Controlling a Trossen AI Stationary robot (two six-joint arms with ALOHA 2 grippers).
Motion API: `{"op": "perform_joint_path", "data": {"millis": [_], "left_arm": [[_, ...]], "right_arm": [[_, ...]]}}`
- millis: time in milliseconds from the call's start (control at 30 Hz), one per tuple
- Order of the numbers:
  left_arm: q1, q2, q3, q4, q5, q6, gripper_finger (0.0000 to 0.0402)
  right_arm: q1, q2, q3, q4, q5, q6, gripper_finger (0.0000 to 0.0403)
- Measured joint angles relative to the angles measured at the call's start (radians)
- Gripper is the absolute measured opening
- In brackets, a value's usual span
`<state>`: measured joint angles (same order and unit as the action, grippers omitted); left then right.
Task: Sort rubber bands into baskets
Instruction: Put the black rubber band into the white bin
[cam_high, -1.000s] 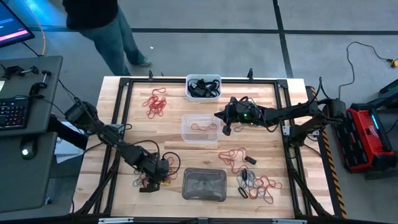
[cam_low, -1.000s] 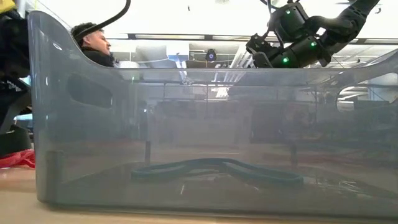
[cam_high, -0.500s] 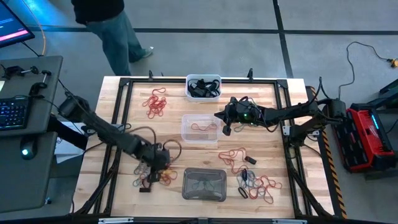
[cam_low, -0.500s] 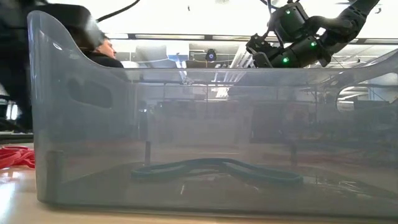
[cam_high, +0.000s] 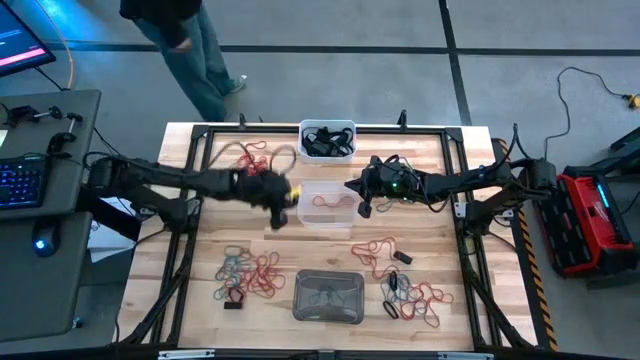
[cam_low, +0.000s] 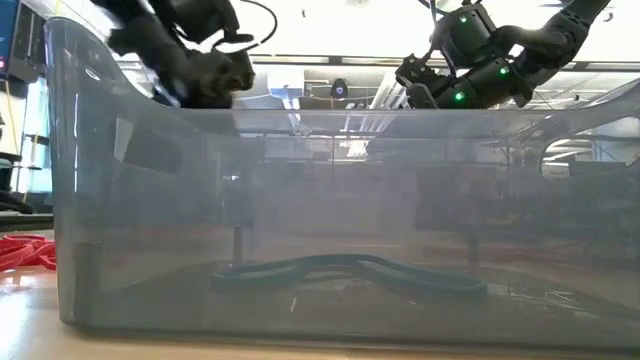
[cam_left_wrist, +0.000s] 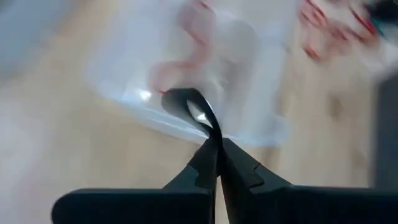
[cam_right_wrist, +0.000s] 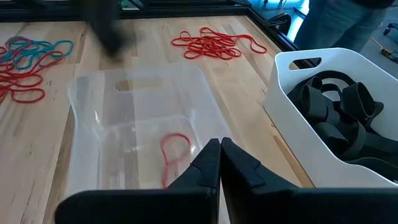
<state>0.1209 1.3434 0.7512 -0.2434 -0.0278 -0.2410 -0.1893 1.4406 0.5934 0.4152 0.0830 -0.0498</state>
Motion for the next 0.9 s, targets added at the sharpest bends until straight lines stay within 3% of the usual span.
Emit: {"op": "perform_joint_path", "data": {"millis": [167,400,567,900], "left_arm": [[0.168,0.042,0.079,0.042,0.0,0.157,0.0],[0.325,0.205,0.264,0.052,0.018,0.325,0.0],[0.419,0.346,0.396,0.031,0.117,0.332,0.0],[0.511,0.564,0.577,-0.066,0.128,0.384,0.0]], "right_arm": [[0.0,0.0,0.0,0.0,0.0,0.0,0.0],[0.0,0.0,0.0,0.005,0.0,0.03,0.0],[0.0,0.0,0.0,-0.002,0.0,0.051,0.0],[0.0,0.0,0.0,-0.008,0.0,0.053,0.0]]}}
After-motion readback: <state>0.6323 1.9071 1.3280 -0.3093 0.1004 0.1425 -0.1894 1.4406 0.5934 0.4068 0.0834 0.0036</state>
